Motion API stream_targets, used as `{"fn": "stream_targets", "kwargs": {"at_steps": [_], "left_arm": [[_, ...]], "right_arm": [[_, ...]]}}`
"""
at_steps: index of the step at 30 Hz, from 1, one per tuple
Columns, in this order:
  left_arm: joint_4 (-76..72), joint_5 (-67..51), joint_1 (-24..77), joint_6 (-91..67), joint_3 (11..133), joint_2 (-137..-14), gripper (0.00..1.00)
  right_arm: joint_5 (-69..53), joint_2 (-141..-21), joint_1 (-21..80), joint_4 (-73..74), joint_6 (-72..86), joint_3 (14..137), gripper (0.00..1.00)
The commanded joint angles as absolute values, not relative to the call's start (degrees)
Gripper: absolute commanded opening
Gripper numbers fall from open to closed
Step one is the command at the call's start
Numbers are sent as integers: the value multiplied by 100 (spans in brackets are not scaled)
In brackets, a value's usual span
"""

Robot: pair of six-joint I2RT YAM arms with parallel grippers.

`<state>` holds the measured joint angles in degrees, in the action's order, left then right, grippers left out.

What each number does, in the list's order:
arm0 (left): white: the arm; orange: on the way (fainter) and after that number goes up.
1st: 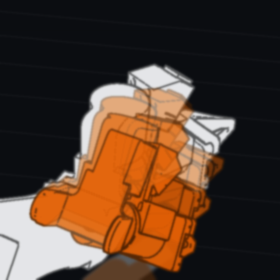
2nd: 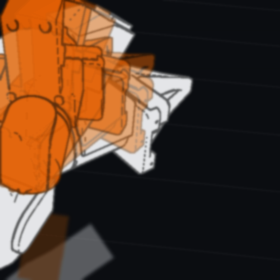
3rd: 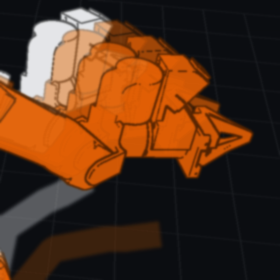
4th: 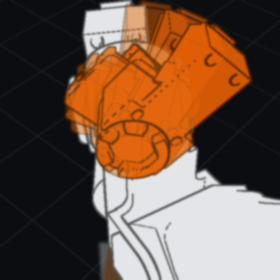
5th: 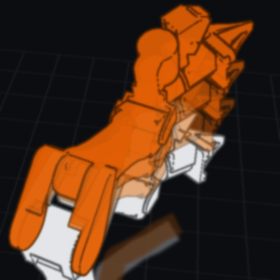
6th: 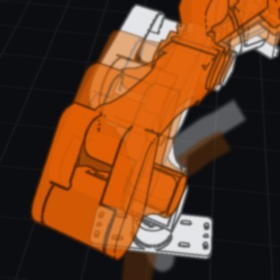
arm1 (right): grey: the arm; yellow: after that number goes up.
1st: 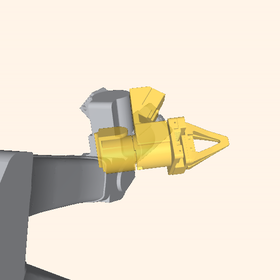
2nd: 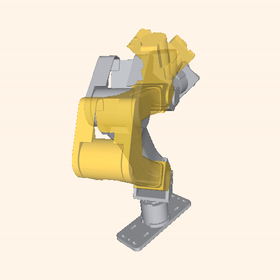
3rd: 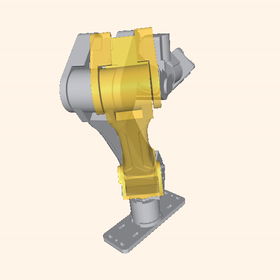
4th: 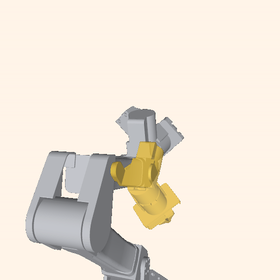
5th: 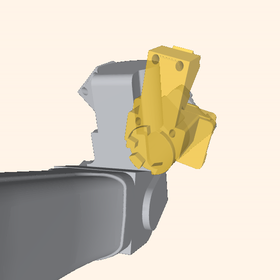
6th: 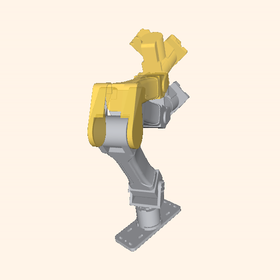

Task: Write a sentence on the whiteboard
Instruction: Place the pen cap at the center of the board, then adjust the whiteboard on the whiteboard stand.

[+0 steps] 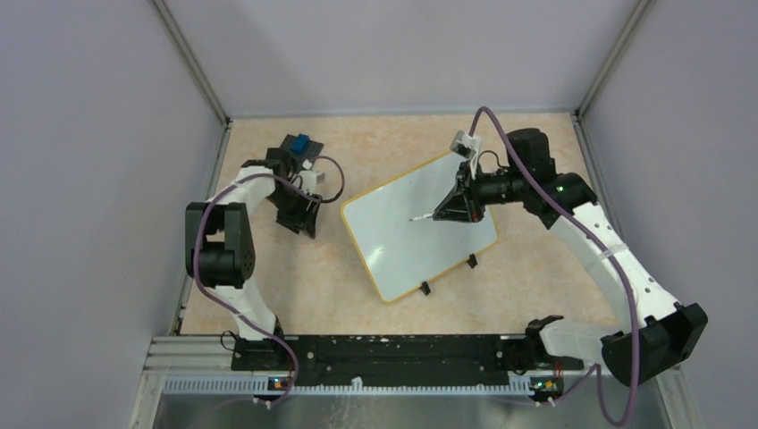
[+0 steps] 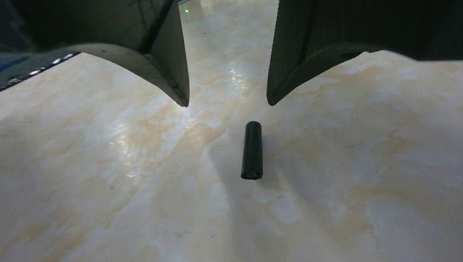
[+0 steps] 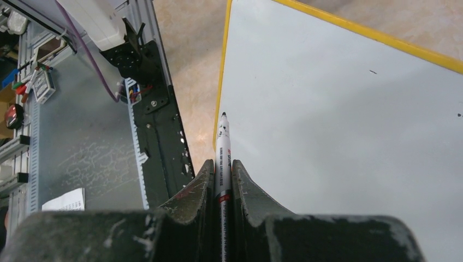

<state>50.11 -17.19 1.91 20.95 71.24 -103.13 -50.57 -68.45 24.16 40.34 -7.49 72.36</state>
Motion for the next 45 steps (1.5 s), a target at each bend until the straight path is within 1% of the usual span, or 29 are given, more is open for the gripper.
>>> {"fn": "stream_targets", "kwargs": {"at_steps": [1, 4, 7, 9, 12, 15, 18, 21, 24, 31, 35, 38, 45], "left_arm": [[5391, -2591, 180, 2114, 7660, -9834, 63], [5637, -3140, 139, 2148, 8058, -9593, 65], [5787, -3934, 37, 2159, 8512, -9352, 66], [5847, -4681, -203, 2151, 8793, -9192, 67], [5867, -5752, -247, 2052, 9166, -8979, 67], [5269, -6713, -250, 1540, 9012, -8718, 66], [4471, -7299, -200, 869, 8766, -8604, 67], [4323, -7466, -41, 725, 8868, -8817, 67], [4360, -7507, 328, 697, 8987, -9055, 66], [4378, -6923, 1081, 687, 9119, -9494, 66], [4377, -6579, 1344, 776, 9208, -9742, 63], [4383, -6456, 1489, 854, 9277, -9934, 59], [4389, -6456, 1767, 1030, 9342, -10074, 31]], "right_arm": [[-5013, -6951, 2551, 3853, -913, 7368, 0], [-5018, -7007, 2594, 3918, -1007, 7503, 0], [-4991, -7013, 2619, 3964, -1111, 7591, 0], [-4946, -7010, 2627, 3941, -1125, 7613, 0], [-4898, -7025, 2658, 3916, -1184, 7635, 0], [-4855, -7068, 2680, 3945, -1258, 7686, 0], [-4959, -7076, 2681, 3963, -1283, 7772, 0], [-5086, -7046, 2681, 3968, -1266, 7822, 0], [-5132, -7000, 2683, 4007, -1295, 7822, 0], [-5058, -6974, 2682, 4086, -1362, 7795, 0], [-5108, -6961, 2681, 4115, -1362, 7805, 0], [-5150, -6959, 2694, 4177, -1391, 7804, 0], [-5135, -6914, 2707, 4247, -1474, 7734, 0]]}}
